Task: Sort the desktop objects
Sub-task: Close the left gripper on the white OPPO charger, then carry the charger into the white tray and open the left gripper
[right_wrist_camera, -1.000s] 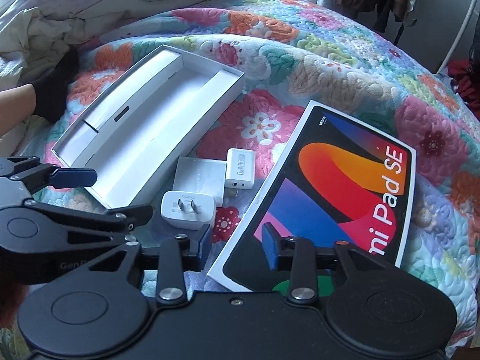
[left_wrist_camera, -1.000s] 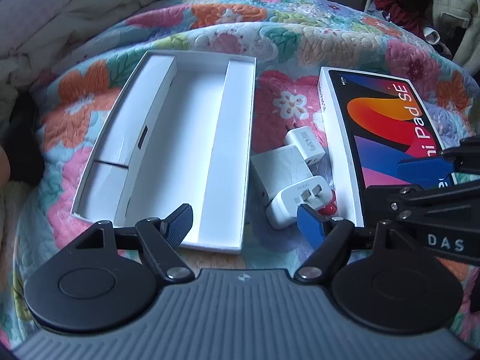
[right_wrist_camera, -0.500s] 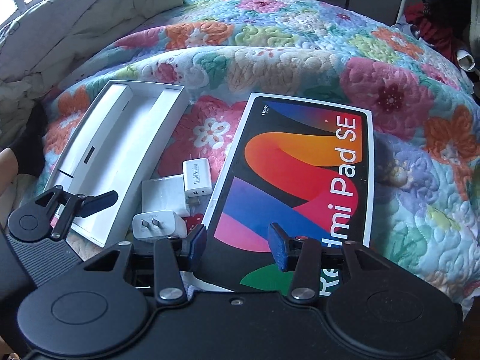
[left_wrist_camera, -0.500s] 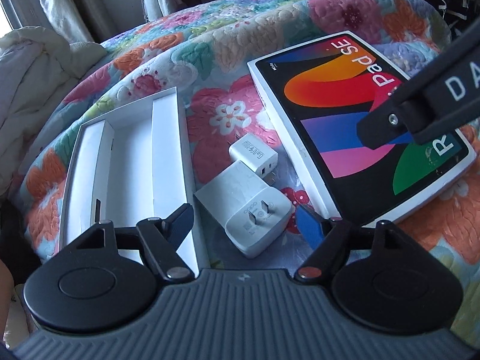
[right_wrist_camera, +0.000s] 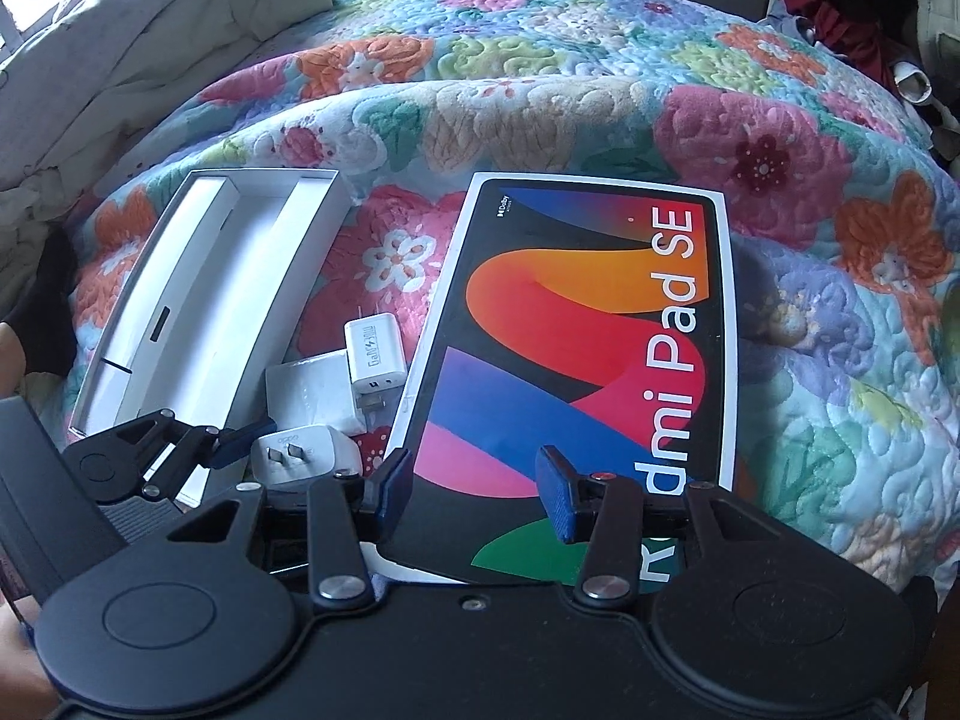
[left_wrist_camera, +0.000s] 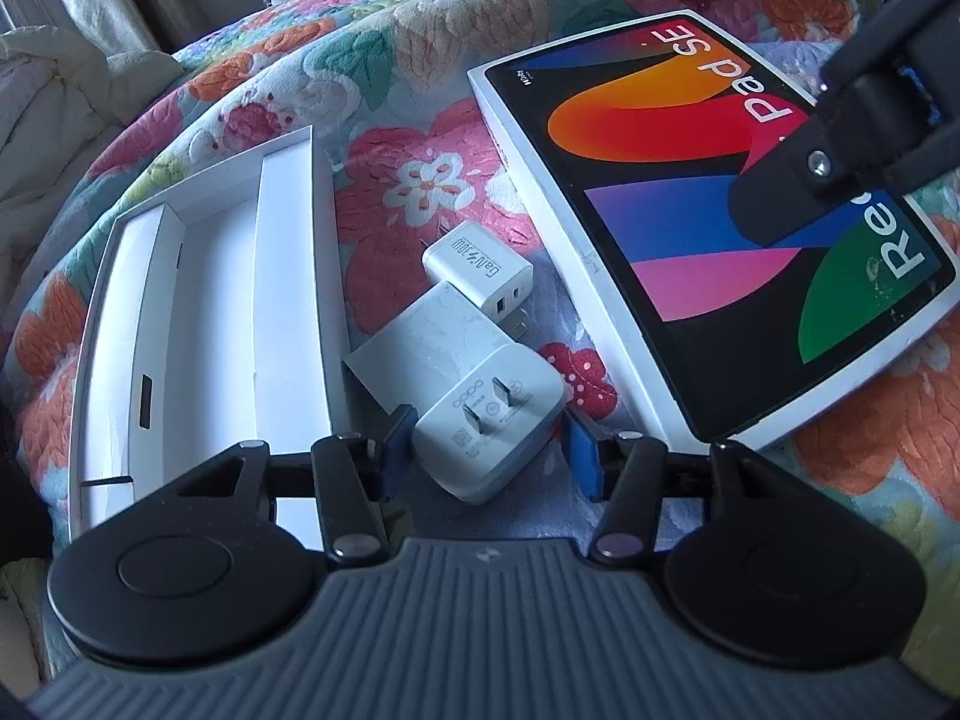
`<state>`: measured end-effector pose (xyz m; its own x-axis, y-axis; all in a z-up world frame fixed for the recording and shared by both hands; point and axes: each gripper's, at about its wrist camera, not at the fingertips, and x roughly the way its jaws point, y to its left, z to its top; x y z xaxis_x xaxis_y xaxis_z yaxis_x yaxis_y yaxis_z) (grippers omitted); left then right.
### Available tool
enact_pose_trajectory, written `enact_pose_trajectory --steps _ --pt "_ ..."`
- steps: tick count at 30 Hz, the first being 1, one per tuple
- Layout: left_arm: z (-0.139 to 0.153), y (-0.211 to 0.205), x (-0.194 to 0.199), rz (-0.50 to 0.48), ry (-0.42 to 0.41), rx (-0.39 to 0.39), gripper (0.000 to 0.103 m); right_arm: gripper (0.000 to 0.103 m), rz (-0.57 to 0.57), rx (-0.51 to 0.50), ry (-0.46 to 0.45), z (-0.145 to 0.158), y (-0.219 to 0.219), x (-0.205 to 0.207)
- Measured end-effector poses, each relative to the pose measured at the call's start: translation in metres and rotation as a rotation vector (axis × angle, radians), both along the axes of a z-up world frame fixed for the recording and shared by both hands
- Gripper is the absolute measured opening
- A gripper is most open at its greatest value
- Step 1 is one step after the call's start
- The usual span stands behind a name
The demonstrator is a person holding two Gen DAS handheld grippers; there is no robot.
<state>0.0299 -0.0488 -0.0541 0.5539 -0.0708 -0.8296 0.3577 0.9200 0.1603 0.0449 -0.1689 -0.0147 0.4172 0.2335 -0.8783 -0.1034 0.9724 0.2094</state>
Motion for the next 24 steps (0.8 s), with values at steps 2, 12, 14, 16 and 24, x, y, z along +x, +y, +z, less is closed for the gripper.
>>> enact_pose_trajectory --steps 2,12,14,16,24 --pt "-0.001 0.002 -0.004 0.005 -0.012 -0.009 0.05 0.051 -0.001 -0.002 0.001 0.0 0.0 0.0" --pt "0.002 0.004 -0.006 0.03 -0.007 -0.053 0.041 0.051 -0.004 -0.013 0.006 -0.002 0.0 0.001" --pt "-0.001 0.003 -0.004 0.029 0.0 -0.044 0.041 0.052 -0.004 -0.015 0.008 -0.003 -0.001 0.001" --pt "-0.006 0.0 -0.005 0.007 0.0 -0.017 0.04 0.053 -0.004 -0.019 0.01 -0.004 0.0 0.001" --pt "-0.003 -0.006 -0.015 -0.011 -0.028 -0.004 0.032 0.053 -0.012 -0.026 0.015 -0.005 0.0 0.002"
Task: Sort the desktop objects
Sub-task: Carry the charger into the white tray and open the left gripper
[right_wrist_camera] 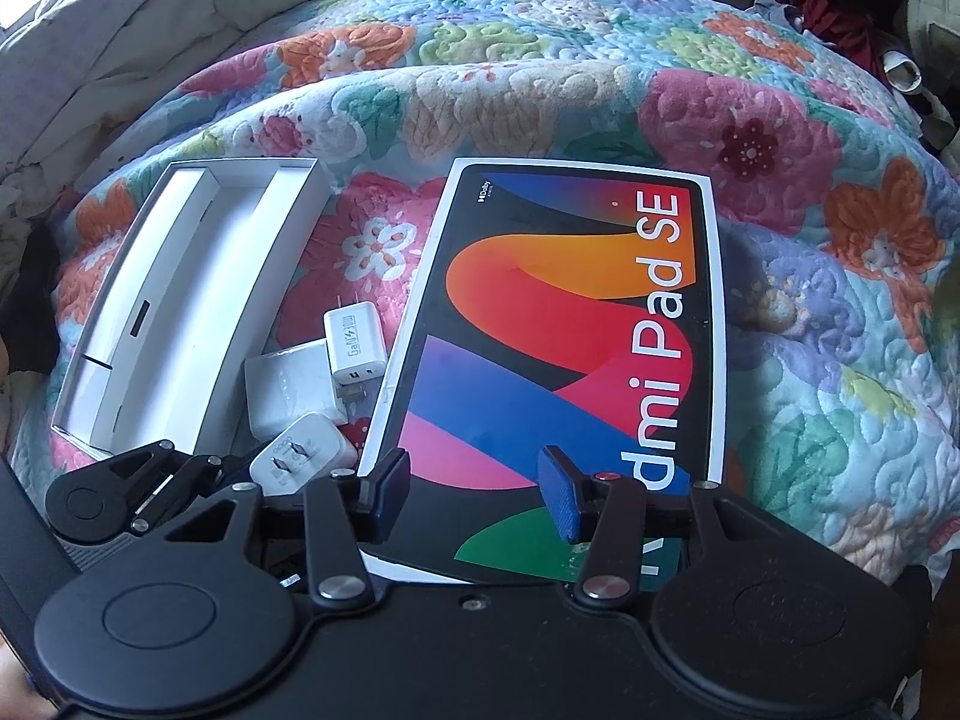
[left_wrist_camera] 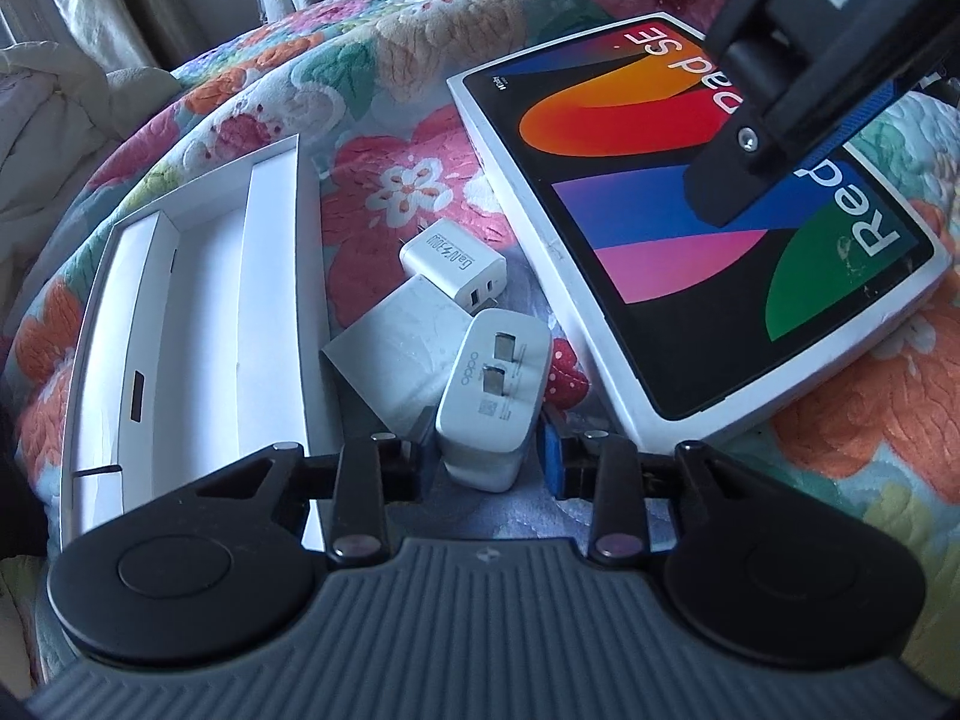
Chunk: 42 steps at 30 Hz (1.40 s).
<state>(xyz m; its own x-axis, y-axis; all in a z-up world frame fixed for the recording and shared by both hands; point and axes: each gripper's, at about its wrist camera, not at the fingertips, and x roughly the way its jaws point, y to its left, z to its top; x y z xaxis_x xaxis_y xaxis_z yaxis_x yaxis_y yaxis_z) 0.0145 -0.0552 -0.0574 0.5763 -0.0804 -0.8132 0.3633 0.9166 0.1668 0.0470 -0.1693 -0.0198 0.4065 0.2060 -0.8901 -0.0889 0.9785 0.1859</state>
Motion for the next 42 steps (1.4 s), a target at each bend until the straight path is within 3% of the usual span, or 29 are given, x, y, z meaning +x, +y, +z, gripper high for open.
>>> enact_pose_trajectory --steps 8,15,26,33,42 --pt "0.009 0.01 -0.012 0.043 0.014 -0.072 0.031 0.058 -0.008 -0.013 0.004 -0.002 -0.001 0.0" --pt "0.033 0.019 -0.012 0.071 -0.036 -0.098 0.031 0.058 -0.004 0.007 0.013 -0.003 0.001 0.001" --pt "0.049 0.079 0.002 0.271 -0.06 -0.142 0.031 0.058 0.045 0.051 0.008 -0.004 0.022 0.004" --pt "0.038 0.117 0.009 0.377 -0.041 -0.16 0.031 0.058 0.079 0.082 0.029 -0.005 0.041 0.013" --pt "0.013 0.134 0.02 0.424 0.018 -0.213 0.031 0.058 0.115 0.059 0.043 -0.011 0.067 0.024"
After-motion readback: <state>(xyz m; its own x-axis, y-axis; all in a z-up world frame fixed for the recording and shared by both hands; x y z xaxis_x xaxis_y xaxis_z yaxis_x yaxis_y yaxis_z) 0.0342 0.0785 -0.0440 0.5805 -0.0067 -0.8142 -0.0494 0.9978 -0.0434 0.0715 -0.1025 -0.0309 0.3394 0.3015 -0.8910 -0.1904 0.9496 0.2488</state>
